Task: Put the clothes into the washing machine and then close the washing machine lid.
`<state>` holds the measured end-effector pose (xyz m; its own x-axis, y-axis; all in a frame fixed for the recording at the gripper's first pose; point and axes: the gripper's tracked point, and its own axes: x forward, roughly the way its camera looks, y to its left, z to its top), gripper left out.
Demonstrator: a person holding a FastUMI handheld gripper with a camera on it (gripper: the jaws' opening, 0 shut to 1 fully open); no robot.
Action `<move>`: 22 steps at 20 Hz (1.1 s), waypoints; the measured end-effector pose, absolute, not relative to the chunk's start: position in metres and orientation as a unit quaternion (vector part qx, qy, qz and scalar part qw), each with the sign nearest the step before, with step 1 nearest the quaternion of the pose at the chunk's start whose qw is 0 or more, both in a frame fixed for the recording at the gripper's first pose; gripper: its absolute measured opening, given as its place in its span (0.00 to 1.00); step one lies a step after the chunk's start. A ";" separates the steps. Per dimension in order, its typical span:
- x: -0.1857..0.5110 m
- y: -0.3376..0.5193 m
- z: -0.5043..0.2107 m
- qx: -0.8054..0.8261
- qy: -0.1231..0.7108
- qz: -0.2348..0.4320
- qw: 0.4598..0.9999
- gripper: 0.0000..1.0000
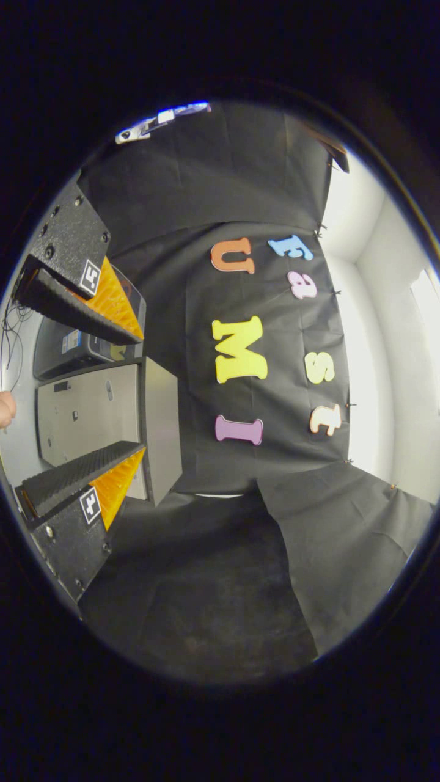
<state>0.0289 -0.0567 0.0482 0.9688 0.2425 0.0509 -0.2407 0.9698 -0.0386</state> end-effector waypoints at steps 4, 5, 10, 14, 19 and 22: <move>0.031 -0.058 0.047 -0.013 -0.025 0.121 0.992 0.98; 0.031 -0.058 0.048 -0.012 -0.025 0.121 0.992 0.98; 0.031 -0.058 0.051 -0.009 -0.029 0.118 0.993 0.98; 0.031 -0.057 0.049 -0.015 -0.025 0.116 0.993 0.98; 0.029 -0.057 0.047 -0.015 -0.022 0.117 0.993 0.98; 0.028 -0.056 0.047 -0.017 -0.023 0.118 0.993 0.98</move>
